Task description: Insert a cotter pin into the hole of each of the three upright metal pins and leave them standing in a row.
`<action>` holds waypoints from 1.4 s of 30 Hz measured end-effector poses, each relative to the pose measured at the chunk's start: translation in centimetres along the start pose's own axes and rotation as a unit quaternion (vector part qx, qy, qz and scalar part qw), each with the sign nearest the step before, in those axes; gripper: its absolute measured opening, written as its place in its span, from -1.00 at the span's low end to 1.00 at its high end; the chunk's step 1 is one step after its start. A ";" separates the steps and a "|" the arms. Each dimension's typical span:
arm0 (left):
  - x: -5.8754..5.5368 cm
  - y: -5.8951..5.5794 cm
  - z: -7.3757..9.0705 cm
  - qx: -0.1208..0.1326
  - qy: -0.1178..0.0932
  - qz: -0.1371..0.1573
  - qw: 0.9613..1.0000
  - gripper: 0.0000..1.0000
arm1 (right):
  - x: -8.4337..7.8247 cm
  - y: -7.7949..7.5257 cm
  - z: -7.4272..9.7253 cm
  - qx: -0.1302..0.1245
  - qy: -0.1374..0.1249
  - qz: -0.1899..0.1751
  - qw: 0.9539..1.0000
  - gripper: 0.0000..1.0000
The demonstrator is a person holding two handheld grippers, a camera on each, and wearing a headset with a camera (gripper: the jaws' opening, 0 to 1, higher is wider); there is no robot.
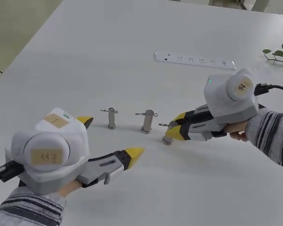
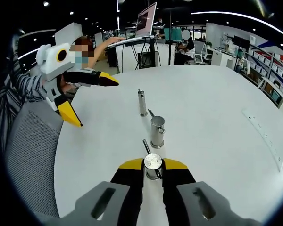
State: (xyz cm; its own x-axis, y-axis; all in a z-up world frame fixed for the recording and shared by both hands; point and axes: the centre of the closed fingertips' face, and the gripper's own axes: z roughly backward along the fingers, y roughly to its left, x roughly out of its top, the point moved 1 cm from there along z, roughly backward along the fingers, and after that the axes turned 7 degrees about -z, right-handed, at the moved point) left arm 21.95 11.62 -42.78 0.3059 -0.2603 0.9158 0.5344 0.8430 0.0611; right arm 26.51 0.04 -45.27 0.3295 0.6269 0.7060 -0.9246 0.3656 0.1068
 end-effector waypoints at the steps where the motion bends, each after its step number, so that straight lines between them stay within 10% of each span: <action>1: 0.0 0.0 0.0 -0.001 0.001 -0.001 1.000 0.48 | 0.0 0.0 0.0 0.000 -0.001 0.001 1.000 -0.82; 42: -0.5 1.1 0.1 0.013 0.010 0.000 1.000 0.44 | -0.2 -3.2 1.2 -0.024 0.008 0.004 1.000 -0.84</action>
State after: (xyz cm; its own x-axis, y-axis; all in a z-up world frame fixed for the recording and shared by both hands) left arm 22.28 12.73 -43.14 0.3219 -0.2684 0.9079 0.5133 0.8553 0.0708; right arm 29.16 -2.09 -44.96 0.3251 0.6413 0.6950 -0.9175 0.3920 0.0675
